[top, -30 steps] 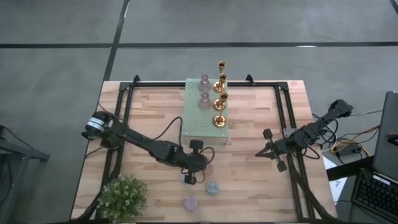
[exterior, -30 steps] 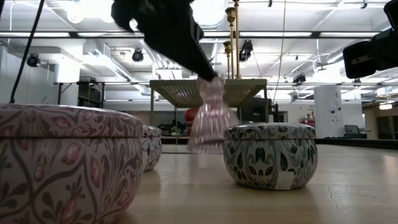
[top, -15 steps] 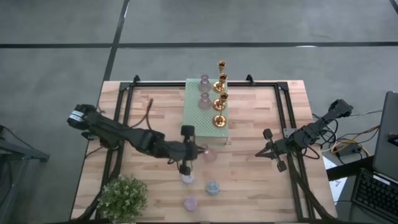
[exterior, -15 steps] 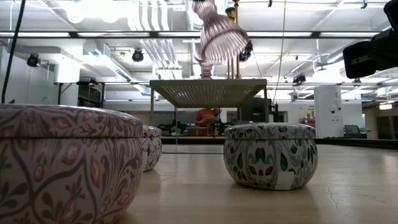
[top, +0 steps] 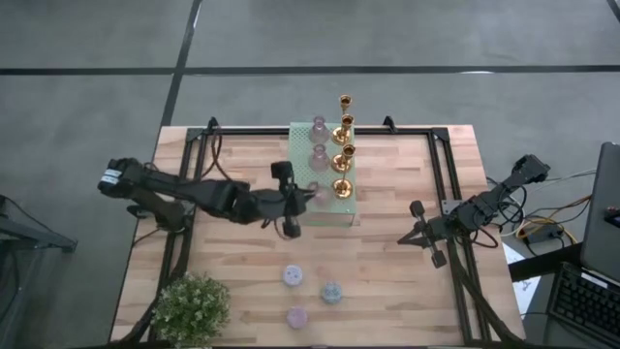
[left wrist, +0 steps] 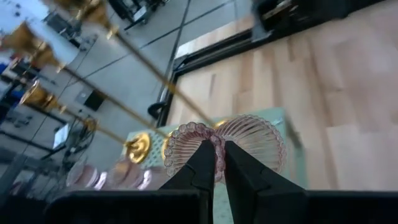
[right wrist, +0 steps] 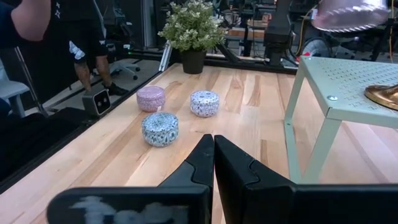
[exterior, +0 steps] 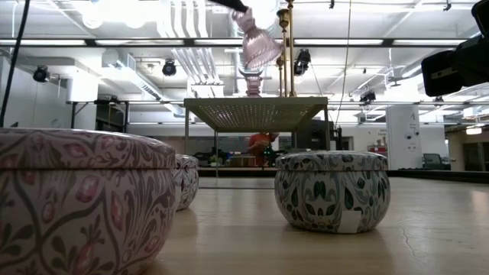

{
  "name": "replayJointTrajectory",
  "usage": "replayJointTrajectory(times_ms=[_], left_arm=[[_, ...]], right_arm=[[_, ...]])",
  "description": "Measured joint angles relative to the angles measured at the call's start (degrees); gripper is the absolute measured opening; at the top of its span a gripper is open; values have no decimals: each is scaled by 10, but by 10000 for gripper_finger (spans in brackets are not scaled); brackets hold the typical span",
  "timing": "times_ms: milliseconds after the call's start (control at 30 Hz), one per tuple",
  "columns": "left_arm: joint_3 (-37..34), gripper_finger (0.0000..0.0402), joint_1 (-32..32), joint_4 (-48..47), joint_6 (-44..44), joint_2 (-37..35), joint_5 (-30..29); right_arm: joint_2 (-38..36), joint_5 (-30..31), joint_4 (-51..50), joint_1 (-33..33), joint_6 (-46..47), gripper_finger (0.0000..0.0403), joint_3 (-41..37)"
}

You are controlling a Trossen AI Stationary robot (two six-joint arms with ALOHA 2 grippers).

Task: Pick & Place candle stick holders
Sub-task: Put the pink candle holder on the shelf align with other pink candle holders

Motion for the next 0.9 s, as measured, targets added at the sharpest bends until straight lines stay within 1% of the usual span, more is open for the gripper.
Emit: replayJointTrajectory(times_ms=[200,900], left_arm=[[-3,25,28,-39,-24,0,4],[-4,25,60,-50,-23,1,19]], right_arm=[[0,0,0,0,0,8,0],[0,0,0,0,0,8,0]])
